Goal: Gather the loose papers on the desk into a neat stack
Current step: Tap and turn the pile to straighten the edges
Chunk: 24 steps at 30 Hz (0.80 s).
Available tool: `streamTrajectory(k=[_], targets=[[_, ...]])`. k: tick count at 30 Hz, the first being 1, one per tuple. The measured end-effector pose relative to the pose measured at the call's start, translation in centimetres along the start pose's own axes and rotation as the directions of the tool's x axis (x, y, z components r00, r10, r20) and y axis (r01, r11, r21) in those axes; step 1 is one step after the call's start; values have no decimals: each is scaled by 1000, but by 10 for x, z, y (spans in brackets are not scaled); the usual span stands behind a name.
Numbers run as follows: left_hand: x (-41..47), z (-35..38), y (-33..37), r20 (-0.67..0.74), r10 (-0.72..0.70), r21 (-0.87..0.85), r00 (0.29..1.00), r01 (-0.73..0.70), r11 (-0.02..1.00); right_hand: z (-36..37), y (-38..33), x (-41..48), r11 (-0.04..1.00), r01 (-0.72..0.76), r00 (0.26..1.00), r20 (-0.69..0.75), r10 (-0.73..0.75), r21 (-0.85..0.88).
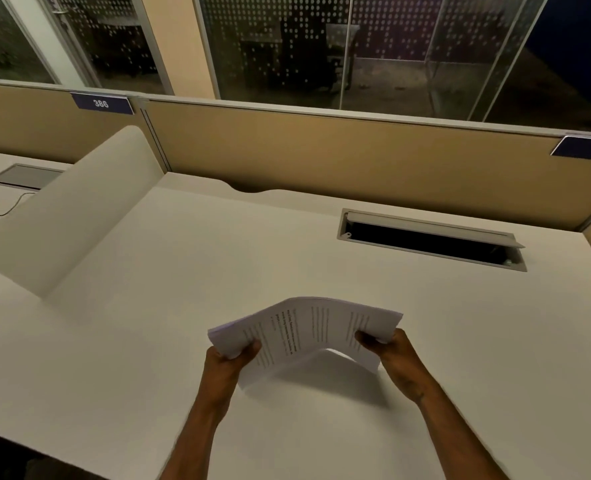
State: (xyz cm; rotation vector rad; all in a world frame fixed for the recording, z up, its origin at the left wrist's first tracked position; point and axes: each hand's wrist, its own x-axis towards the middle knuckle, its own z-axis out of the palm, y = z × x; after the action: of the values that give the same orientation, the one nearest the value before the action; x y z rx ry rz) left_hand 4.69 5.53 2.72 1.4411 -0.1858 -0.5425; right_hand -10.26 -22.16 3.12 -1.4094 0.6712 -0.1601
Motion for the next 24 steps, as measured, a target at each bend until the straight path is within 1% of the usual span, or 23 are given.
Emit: streamTrajectory(k=[3,6,9,10,11,12,13,14,16,18,19,21,22,24], targets=[[0,3,-4,-34,-17,9,999,18,1000,1,5,0,1000,-7,1000,-8,7,2],[5,5,4,-50,-39,16,998,40,999,-4,-6,1,999,25,999,-39,-26,-31],[9,11,29,-64,12,-62,998,-16,998,-14,-21,3,994,101,991,-86,-105,-51],[9,14,37,-81,33,-113,996,-42,993,-15,-23,3,994,111,987,-111,-112,-16],[9,19,44,-96,50,-172,994,-66,983,-12,-24,1,992,103,986,-135,-94,66],[8,25,49,-101,64,-232,993,-86,969,-7,-24,0,981,89,990,-127,-67,172],[7,33,52,-101,70,-291,992,-97,952,1,-25,-3,956,81,995,-78,-62,282],[5,41,54,-98,67,-343,993,-97,934,11,-27,-4,924,85,996,-13,-86,372],[0,58,52,-94,49,-432,994,-85,898,31,-37,-6,863,92,982,97,-160,497],[-5,72,45,-95,22,-505,995,-67,861,49,-48,-8,811,95,978,96,-183,578],[-8,78,40,-96,7,-534,995,-57,843,55,-52,-8,797,104,981,71,-181,595],[-12,82,27,-88,-43,-582,995,-17,813,63,-58,-10,802,137,984,13,-178,581],[-14,79,21,-79,-80,-594,994,18,805,64,-60,-10,820,157,985,-24,-172,551],[-13,63,14,-91,-162,-555,983,85,827,60,-62,-12,870,187,982,-86,-166,456]])
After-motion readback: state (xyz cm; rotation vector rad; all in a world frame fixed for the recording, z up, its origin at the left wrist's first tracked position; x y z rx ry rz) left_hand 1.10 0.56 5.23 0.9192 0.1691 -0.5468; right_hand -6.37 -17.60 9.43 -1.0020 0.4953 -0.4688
